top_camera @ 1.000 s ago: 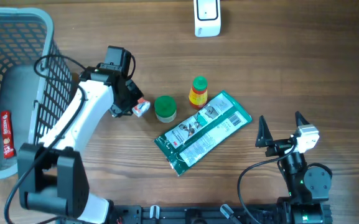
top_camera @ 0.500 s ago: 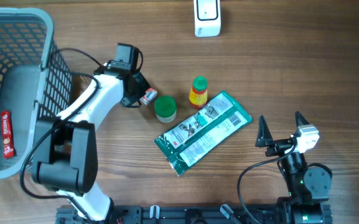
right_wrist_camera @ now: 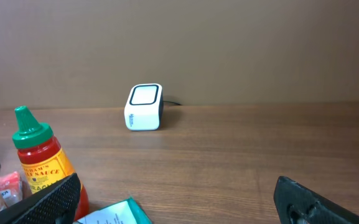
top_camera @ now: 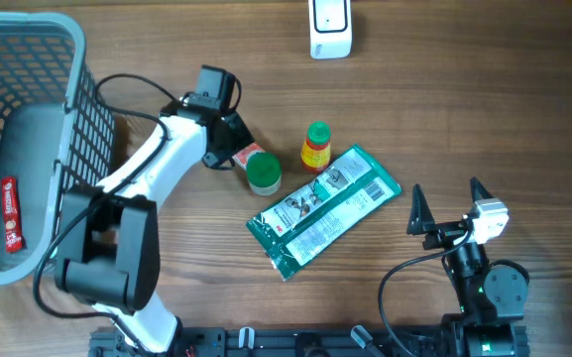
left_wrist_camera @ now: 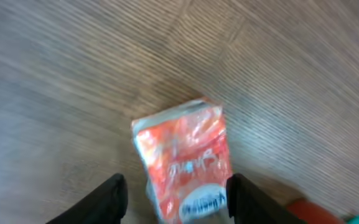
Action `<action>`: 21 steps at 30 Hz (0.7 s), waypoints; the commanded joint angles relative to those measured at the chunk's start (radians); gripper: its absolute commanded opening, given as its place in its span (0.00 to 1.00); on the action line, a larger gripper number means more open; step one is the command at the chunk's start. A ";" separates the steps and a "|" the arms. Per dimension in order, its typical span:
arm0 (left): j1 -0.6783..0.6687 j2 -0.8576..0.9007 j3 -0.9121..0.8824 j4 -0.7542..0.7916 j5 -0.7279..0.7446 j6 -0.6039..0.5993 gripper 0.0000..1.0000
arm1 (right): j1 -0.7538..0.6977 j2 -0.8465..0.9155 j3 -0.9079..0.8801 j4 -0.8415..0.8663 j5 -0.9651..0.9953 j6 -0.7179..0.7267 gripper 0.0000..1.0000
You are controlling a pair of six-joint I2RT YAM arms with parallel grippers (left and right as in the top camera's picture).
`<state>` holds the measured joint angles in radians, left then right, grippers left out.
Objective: Scan the item barcode
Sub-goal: 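Set the orange box down left of the Knorr jar and release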
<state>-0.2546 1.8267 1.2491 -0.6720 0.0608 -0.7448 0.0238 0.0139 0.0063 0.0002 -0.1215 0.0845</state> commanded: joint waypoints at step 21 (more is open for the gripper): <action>0.197 -0.466 0.327 -0.030 -0.317 0.139 0.98 | 0.004 -0.003 -0.001 0.005 0.018 -0.006 1.00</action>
<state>-0.1501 1.4120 1.5330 -0.6994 -0.2016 -0.6212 0.0238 0.0139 0.0063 0.0002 -0.1215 0.0845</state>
